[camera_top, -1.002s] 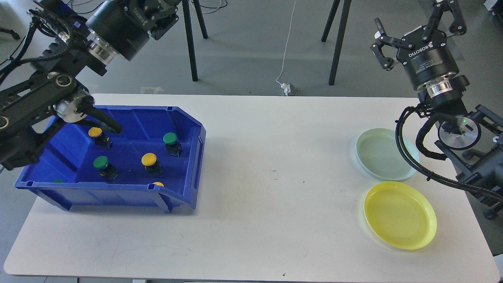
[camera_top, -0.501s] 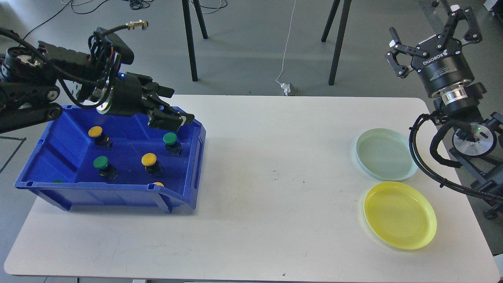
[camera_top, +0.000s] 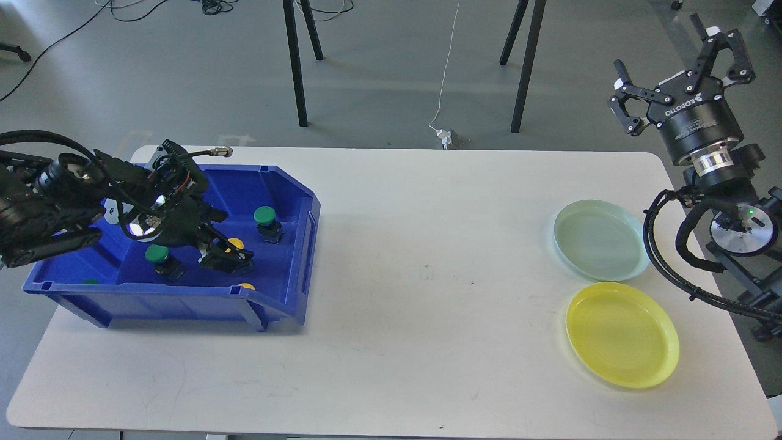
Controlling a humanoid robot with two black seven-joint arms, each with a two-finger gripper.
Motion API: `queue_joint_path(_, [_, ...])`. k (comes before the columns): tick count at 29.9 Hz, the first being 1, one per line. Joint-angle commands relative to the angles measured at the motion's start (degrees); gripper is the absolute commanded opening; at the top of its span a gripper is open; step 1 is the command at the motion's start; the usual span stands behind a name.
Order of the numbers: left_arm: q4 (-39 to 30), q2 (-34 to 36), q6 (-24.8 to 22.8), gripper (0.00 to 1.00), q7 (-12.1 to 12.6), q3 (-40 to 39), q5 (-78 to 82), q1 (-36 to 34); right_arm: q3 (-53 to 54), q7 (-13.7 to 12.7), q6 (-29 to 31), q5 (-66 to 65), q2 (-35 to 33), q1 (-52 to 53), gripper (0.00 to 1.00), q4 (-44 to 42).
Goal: Pass button and place on color plate
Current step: 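Grasp the yellow-topped button with the left gripper and lift it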
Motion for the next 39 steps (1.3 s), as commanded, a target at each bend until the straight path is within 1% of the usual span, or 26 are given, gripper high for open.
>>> queue_joint_path(1, [1.37, -0.39, -0.02, 1.00, 0.00, 0.06, -0.11, 1.34, 0.00, 0.00, 0.03, 0.01, -0.13, -0.11, 1.00, 0.00])
queue_joint_path(5, [2.87, -1.97, 1.03, 1.00, 0.00, -0.03, -0.11, 2.93, 0.00, 0.00, 0.03, 0.01, -0.04, -0.54, 1.00, 0.00])
queue_joint_path(12, [6.12, -2.94, 1.21, 0.99, 0.00, -0.29, -0.81, 5.21, 0.00, 0.00, 0.03, 0.01, -0.04, -0.72, 1.00, 0.00])
queue_joint_path(17, [9.89, -4.70, 1.13, 0.98, 0.00, -3.19, -0.73, 8.90, 0.00, 0.00, 0.03, -0.08, -0.13, -0.72, 1.00, 0.00])
queue_joint_path(18, [10.86, -4.96, 1.13, 0.96, 0.00, -3.72, -0.73, 9.60, 0.00, 0.00, 0.03, -0.08, -0.13, -0.81, 1.00, 0.00])
queue_joint_path(19, [11.56, -5.23, 1.13, 0.94, 0.00, -4.16, -0.64, 10.13, 0.00, 0.00, 0.03, -0.08, -0.13, -0.81, 1.00, 0.00])
queue_joint_path(21, [12.71, -5.49, 1.21, 0.83, 0.00, -5.47, -0.29, 11.54, 0.00, 0.00, -0.05, -0.08, -0.13, -0.90, 1.00, 0.00])
queue_joint_path(29, [13.68, -5.49, 1.21, 0.64, 0.00, -6.01, 0.15, 12.42, 0.00, 0.00, -0.05, 0.01, -0.13, -1.34, 1.00, 0.09])
queue_joint_path(33, [13.68, -5.49, 1.21, 0.49, 0.00, -5.74, 0.33, 12.42, 0.00, 0.00, -0.05, 0.01, -0.13, -1.34, 1.00, 0.09])
queue_joint_path(34, [13.68, -5.49, 1.21, 0.47, 0.00, -5.83, 0.50, 12.42, 0.00, 0.00, -0.05, 0.01, -0.13, -1.42, 1.00, 0.09])
queue_joint_path(36, [13.68, -5.41, 1.21, 0.45, 0.00, -5.74, 1.20, 12.42, 0.00, 0.00, -0.05, 0.01, -0.13, -1.42, 1.00, 0.09])
queue_joint_path(37, [13.68, -5.41, 1.21, 0.42, 0.00, -5.74, 1.99, 12.34, 0.09, 0.00, -0.05, 0.01, -0.13, -1.69, 1.00, 0.09])
queue_joint_path(39, [13.68, -5.32, 1.21, 0.23, 0.00, -5.83, 3.66, 12.25, 0.09, 0.00, -0.05, 0.01, -0.13, -1.86, 1.00, 0.09])
